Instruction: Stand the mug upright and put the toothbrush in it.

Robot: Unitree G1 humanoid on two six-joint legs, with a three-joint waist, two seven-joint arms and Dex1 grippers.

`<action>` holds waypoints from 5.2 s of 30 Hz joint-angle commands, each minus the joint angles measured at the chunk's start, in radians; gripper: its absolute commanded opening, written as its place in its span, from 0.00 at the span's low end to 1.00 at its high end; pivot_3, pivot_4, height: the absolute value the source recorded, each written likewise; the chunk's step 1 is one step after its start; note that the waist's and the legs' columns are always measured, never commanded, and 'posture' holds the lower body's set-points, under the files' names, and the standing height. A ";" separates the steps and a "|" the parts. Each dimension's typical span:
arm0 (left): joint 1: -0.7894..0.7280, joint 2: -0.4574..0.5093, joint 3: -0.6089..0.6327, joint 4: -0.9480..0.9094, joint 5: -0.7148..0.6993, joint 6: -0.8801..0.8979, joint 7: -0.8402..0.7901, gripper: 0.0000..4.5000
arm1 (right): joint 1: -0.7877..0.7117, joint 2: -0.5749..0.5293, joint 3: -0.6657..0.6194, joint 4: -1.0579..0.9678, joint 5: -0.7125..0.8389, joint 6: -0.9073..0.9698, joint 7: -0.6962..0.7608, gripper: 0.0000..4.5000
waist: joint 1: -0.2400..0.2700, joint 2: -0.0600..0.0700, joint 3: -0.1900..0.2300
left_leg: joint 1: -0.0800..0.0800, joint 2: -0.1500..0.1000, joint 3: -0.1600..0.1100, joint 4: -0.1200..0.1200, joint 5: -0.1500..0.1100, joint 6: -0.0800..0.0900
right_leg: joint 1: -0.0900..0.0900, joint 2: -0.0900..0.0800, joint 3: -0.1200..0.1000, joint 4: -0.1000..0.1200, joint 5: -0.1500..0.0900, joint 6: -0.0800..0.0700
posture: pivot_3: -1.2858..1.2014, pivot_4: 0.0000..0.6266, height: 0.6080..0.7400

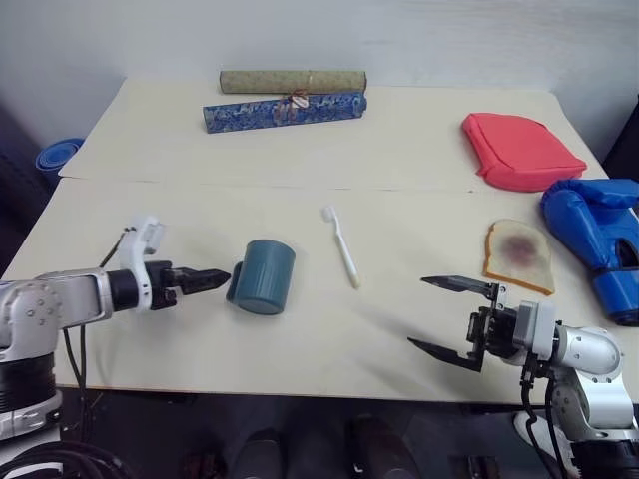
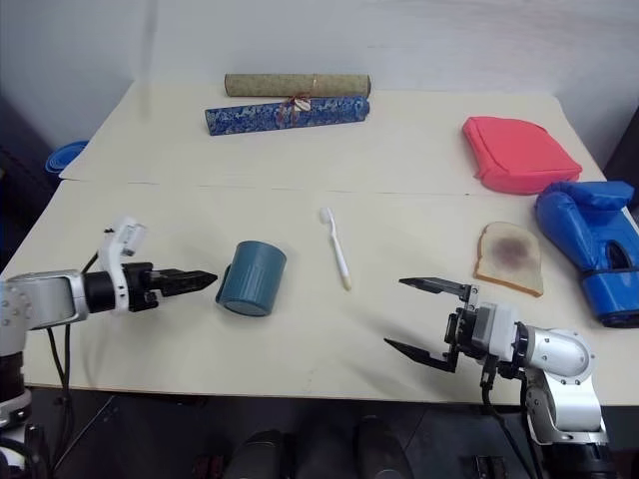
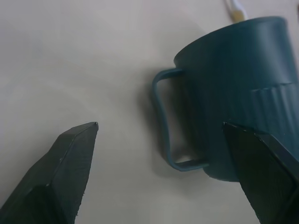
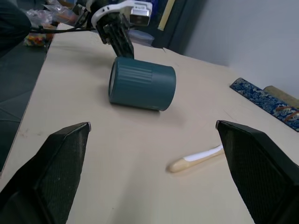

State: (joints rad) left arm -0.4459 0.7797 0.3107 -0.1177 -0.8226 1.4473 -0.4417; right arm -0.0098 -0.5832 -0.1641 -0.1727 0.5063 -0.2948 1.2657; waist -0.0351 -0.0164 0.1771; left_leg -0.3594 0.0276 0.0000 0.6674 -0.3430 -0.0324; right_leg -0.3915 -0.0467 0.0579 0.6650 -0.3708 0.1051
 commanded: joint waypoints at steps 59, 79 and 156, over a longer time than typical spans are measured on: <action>0.047 -0.313 -0.395 0.305 0.700 -1.665 -0.290 0.89 | 0.105 -0.038 -0.116 -0.179 0.041 0.122 -0.263 1.00 | 0.033 0.005 -0.003 | 0.005 0.001 0.003 0.003 -0.002 0.003 | 0.008 0.002 0.002 -0.005 0.001 0.001 | 0.52 0.24 1.00; 0.353 0.061 -0.022 -0.010 0.141 -1.041 -0.683 1.00 | -0.375 -0.245 0.139 -0.059 0.005 1.009 -0.500 1.00 | -0.002 0.006 -0.002 | 0.000 0.002 -0.002 -0.003 -0.002 0.006 | 0.000 -0.001 -0.001 -0.004 0.000 -0.001 | 0.52 0.24 1.00; 0.435 0.005 0.021 0.040 0.328 -1.352 -0.721 1.00 | -0.374 0.026 0.095 0.103 0.069 0.375 0.076 1.00 | -0.025 0.007 -0.002 | -0.027 -0.002 -0.013 0.015 0.000 0.001 | -0.018 -0.005 -0.014 0.007 0.001 -0.001 | 0.52 0.24 1.00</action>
State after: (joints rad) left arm -0.0365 0.7701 0.2987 -0.0895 -0.5269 0.1439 -1.1700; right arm -0.3991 -0.5124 -0.0248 -0.1063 0.5898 0.1406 1.2526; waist -0.0598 -0.0094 0.1753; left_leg -0.3858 0.0251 -0.0124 0.6818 -0.3433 -0.0306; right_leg -0.4096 -0.0518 0.0438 0.6707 -0.3693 0.1043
